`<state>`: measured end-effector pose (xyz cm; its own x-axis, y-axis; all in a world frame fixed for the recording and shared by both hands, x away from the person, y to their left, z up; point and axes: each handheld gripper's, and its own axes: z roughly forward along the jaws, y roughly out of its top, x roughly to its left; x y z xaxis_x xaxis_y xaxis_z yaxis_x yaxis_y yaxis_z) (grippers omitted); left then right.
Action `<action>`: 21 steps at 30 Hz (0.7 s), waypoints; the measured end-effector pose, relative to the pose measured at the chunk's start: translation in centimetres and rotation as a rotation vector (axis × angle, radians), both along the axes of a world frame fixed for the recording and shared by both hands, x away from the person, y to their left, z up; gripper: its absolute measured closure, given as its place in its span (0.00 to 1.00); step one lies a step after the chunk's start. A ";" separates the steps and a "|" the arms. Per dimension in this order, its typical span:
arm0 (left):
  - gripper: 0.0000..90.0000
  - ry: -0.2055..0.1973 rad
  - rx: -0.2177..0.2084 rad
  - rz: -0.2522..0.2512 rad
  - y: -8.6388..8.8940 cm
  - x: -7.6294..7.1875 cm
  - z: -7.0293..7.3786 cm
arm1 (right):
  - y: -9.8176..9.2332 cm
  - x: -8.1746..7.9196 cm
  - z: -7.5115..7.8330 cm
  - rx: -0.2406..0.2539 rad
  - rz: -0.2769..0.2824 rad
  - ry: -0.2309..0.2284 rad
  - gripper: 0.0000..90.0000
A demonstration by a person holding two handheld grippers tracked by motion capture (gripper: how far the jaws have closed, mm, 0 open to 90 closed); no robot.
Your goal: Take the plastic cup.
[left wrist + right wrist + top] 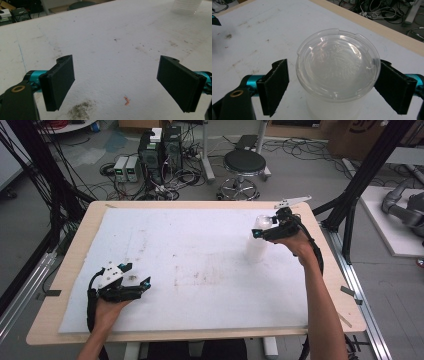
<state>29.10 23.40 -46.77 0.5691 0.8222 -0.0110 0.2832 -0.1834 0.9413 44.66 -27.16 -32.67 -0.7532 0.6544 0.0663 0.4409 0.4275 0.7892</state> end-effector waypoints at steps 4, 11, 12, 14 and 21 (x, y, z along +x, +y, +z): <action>0.16 0.000 0.002 0.000 0.0 0.0 0.0 | 0.1 0.3 -0.2 0.002 -0.002 0.015 0.19; 0.16 0.000 0.007 -0.001 -0.1 0.1 0.0 | 0.4 0.6 -0.4 0.000 -0.002 0.015 0.24; 0.16 0.002 0.009 -0.002 0.0 0.1 0.0 | 0.5 0.6 -0.4 0.001 -0.001 0.008 0.24; 0.16 0.002 0.005 0.000 -0.1 0.1 0.0 | 0.5 0.6 -0.4 0.004 -0.006 0.006 0.27; 0.16 0.002 0.007 -0.001 -0.1 0.1 0.0 | 0.4 0.6 -0.3 -0.007 -0.001 -0.001 0.35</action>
<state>29.17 23.32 -46.78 0.5702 0.8215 -0.0063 0.2851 -0.1907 0.9394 45.25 -26.74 -32.97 -0.7525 0.6558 0.0606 0.4404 0.4326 0.7867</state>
